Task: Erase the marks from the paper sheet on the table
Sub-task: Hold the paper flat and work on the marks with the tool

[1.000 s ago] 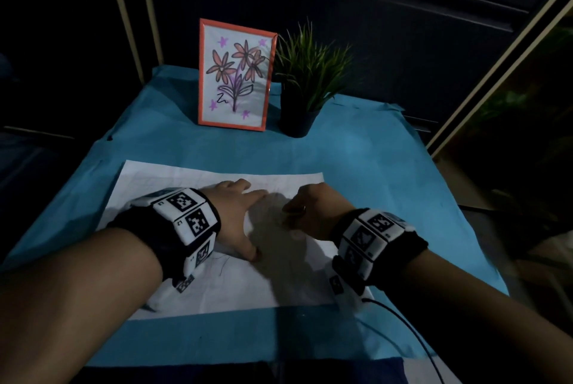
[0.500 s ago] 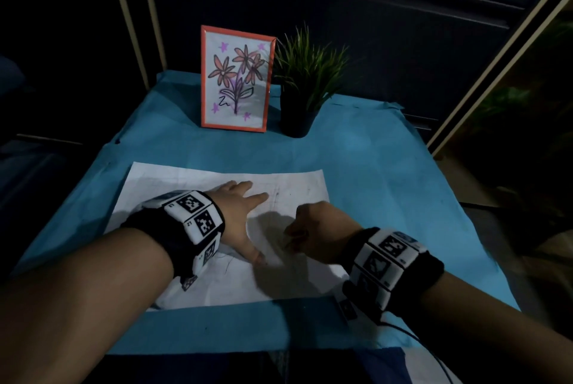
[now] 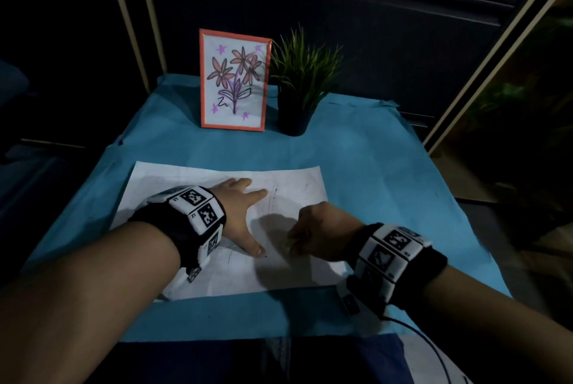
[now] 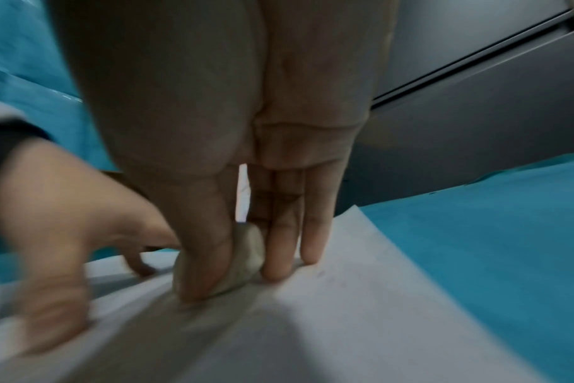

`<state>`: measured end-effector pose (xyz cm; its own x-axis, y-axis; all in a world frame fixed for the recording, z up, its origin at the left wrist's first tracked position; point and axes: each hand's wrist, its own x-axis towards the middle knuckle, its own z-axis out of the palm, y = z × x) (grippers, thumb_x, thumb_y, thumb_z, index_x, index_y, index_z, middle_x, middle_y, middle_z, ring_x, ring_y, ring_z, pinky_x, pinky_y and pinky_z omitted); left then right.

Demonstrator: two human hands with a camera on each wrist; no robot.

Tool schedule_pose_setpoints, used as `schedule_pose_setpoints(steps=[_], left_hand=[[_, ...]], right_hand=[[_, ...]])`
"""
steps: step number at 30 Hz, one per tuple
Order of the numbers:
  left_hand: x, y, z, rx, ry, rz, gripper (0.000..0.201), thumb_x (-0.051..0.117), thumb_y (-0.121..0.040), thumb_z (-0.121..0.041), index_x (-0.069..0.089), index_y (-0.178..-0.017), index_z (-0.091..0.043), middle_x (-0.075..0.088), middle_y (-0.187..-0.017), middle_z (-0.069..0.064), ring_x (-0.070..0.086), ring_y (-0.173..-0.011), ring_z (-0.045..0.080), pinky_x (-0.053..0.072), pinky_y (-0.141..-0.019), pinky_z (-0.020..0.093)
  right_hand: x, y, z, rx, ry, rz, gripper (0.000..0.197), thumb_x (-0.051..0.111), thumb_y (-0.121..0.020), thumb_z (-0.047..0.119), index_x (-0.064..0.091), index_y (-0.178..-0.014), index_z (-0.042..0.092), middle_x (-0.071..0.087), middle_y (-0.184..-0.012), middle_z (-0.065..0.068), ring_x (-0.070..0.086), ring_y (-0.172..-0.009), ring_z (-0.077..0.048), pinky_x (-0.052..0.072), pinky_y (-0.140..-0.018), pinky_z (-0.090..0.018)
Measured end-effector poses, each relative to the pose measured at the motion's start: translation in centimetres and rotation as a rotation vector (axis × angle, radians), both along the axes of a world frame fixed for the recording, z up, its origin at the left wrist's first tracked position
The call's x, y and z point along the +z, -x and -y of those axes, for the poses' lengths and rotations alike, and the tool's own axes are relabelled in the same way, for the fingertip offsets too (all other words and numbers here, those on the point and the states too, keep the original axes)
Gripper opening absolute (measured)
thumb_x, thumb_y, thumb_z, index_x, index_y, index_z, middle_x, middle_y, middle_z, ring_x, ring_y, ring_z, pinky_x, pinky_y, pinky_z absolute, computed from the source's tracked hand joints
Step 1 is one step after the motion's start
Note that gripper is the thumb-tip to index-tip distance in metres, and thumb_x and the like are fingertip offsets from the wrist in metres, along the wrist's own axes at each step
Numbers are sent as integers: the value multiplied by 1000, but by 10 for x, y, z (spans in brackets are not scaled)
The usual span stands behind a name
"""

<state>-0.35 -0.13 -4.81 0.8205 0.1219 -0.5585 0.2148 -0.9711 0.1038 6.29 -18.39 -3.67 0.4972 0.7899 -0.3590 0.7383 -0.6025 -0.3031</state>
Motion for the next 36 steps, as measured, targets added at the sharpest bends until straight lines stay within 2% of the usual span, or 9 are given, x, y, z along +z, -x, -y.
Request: schedule_pose_setpoints(steps=[5, 9, 13, 16, 19, 24, 30, 34, 36], left_hand=[[0, 0, 0, 14, 4, 2, 124, 71, -61, -75, -4, -152, -38, -14, -161, -1, -10, -148, 22, 7, -119, 42], [0, 1, 1, 21, 4, 4, 125, 71, -62, -74, -5, -153, -34, -14, -161, -1, -10, -148, 22, 7, -120, 42], [1, 8, 8, 40, -28, 81, 117, 72, -65, -70, 7, -153, -30, -1, -161, 2, 1, -146, 27, 16, -117, 40], [-1, 15, 9, 77, -28, 89, 111, 69, -65, -73, 10, -151, -35, 5, -156, 1, 5, -143, 26, 24, -113, 43], [-1, 17, 7, 78, -17, 59, 111, 66, -67, -74, 4, -152, -37, -1, -159, 0, 0, -145, 28, 19, -115, 43], [0, 17, 6, 81, -15, 58, 110, 65, -67, -75, 3, -152, -39, -1, -159, 1, 1, -145, 27, 20, -114, 44], [0, 17, 6, 67, -27, 39, 111, 64, -68, -76, 1, -152, -38, -4, -160, 1, -1, -146, 28, 18, -115, 44], [-1, 16, 5, 67, -38, 46, 110, 62, -69, -77, 1, -152, -39, -5, -160, 1, -1, -146, 28, 19, -115, 45], [0, 17, 5, 69, -37, 39, 110, 62, -69, -77, 1, -152, -39, -5, -160, 0, -2, -146, 28, 19, -116, 46]], right_hand=[[-4, -1, -5, -59, -47, 58, 24, 66, -85, 25, 72, -108, 21, 66, -107, -2, 58, -105, -21, 37, -74, -18], [-2, 8, 7, 28, 3, -28, 22, 68, -84, 25, 73, -106, 22, 62, -84, 12, 59, -100, -16, 36, -72, -18], [-2, -6, -4, -118, -111, 26, 24, 70, -82, 24, 73, -105, 20, 69, -106, -1, 61, -102, -17, 41, -75, -17], [-7, -3, -2, -53, -71, 38, 18, 69, -81, 24, 74, -98, 18, 67, -93, 1, 60, -93, -17, 40, -70, -19], [-6, 8, 6, 36, -49, -33, 18, 71, -80, 23, 75, -98, 21, 54, -72, 16, 52, -82, -6, 32, -58, -9], [-4, -7, -13, -101, -123, 44, 24, 69, -82, 26, 73, -105, 18, 67, -108, -4, 60, -102, -21, 43, -77, -20], [-5, 5, -2, 43, -2, 2, 21, 69, -82, 25, 73, -102, 21, 55, -81, 7, 58, -97, -18, 39, -73, -21], [-3, -9, -13, -134, -105, 38, 26, 70, -83, 28, 72, -108, 20, 66, -109, -1, 59, -102, -19, 41, -76, -20], [-5, -6, -14, -107, -88, 61, 22, 67, -84, 29, 72, -103, 19, 66, -105, -3, 59, -100, -22, 39, -73, -20]])
